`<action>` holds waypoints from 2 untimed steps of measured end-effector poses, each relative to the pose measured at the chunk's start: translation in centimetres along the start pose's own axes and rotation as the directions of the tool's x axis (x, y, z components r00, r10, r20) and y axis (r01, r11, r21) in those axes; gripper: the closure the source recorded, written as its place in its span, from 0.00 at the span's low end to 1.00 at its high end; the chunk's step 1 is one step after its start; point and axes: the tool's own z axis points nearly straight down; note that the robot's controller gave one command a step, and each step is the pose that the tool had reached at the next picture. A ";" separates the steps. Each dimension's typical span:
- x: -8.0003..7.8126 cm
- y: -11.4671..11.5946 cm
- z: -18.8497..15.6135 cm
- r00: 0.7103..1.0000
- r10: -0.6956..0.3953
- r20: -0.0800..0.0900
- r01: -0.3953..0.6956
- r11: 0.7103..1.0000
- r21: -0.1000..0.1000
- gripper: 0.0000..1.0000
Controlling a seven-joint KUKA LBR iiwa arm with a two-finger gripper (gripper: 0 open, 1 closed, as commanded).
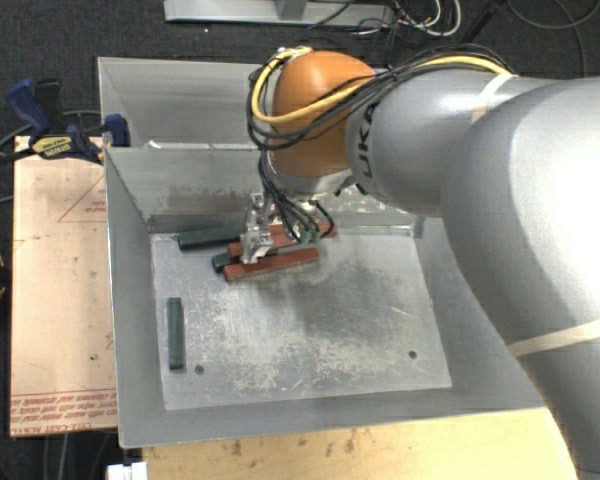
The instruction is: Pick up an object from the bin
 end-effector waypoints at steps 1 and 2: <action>0.1 0.0 0.2 1.000 -0.002 -0.006 0.002 1.000 0.002 0.00; 0.0 -0.1 0.1 1.000 -0.001 0.003 0.001 1.000 0.003 0.00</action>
Offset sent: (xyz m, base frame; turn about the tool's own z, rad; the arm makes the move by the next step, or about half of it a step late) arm 0.0000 0.0000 0.0000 0.0000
